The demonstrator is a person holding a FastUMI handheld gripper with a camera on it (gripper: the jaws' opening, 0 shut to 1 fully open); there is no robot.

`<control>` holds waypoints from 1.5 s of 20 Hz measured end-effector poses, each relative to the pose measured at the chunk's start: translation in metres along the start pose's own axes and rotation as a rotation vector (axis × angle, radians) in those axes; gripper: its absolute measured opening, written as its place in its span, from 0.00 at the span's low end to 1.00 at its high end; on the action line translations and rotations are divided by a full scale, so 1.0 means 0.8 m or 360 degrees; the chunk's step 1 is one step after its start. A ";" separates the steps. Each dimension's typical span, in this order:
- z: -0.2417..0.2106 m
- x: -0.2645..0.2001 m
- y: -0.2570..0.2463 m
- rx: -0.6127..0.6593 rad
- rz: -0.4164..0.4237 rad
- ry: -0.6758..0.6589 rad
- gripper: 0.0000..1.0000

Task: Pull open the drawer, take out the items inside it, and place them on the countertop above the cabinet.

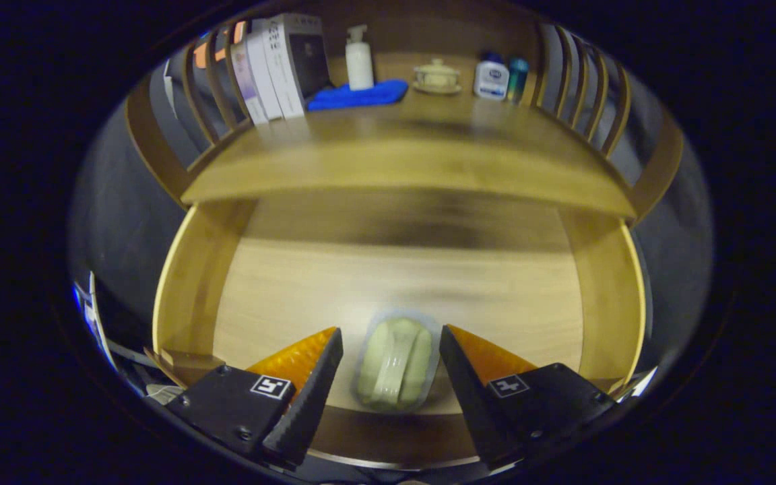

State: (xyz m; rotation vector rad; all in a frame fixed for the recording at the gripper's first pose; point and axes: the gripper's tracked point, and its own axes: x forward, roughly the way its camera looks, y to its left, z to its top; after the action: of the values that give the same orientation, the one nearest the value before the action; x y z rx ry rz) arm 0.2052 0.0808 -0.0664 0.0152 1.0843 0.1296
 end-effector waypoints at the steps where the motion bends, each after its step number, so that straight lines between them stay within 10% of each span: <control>1: -0.001 0.002 0.002 0.0041 0.0011 0.0062 0.91; 12: -0.013 0.013 -0.009 0.0056 -0.0099 0.0197 0.23; 30: 0.147 -0.128 -0.008 0.0131 0.0095 -0.0218 0.19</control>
State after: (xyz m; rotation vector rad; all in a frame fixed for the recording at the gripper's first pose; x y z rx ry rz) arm 0.2623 0.0687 0.0784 0.1287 0.9519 0.1354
